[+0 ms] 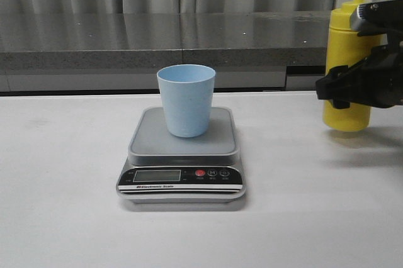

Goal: Pour seasoning into cup on scale with both arms
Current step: 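Turn the bottle upright and lower it back to its spot, then open the right gripper and withdraw it from the bottle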

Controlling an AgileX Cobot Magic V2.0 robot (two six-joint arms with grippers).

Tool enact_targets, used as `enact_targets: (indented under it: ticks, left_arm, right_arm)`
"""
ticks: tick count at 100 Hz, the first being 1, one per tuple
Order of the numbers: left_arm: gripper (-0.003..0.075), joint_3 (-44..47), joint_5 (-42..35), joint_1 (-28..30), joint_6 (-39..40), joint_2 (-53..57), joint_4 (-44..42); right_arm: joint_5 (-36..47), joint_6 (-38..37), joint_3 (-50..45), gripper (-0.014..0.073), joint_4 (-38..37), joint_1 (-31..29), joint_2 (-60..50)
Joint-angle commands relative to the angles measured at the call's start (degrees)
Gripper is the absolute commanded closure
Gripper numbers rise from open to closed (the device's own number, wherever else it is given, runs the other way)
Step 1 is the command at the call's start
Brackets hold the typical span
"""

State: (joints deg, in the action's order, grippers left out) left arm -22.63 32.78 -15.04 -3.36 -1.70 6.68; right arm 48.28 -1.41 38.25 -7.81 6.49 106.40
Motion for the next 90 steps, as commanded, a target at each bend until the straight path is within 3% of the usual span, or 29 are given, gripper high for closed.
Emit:
enact_targets:
  ticks: [1,32,53,65,82,90]
  left_arm:
    - [0.0741,-1.5,-4.2,0.1,0.6,-0.7,0.4]
    - [0.0741,-1.5,-4.2,0.1,0.6,-0.7,0.4]
    - [0.0741,-1.5,-4.2,0.1,0.6,-0.7,0.4]
    - [0.0741,-1.5,-4.2,0.1,0.6,-0.7,0.4]
    - [0.0741,-1.5,-4.2,0.1,0.6,-0.7,0.4]
    - [0.0741,-1.5,-4.2,0.1,0.6,-0.7,0.4]
  right_arm:
    - [7.4,-0.3,1.0,0.0653,0.1,-0.4,-0.9]
    - [9.8,-0.3,1.0,0.0653,0.1,-0.4,2.9]
    - [9.8,-0.3,1.0,0.0601,0.1,-0.4,2.9]
    - [9.8,-0.3,1.0,0.0435,0.1,-0.4,2.9]
    - [9.8,-0.3,1.0,0.006,0.1,-0.4,2.7]
    - [9.8,-0.3,1.0,-0.0025,0.3,-0.4,2.6]
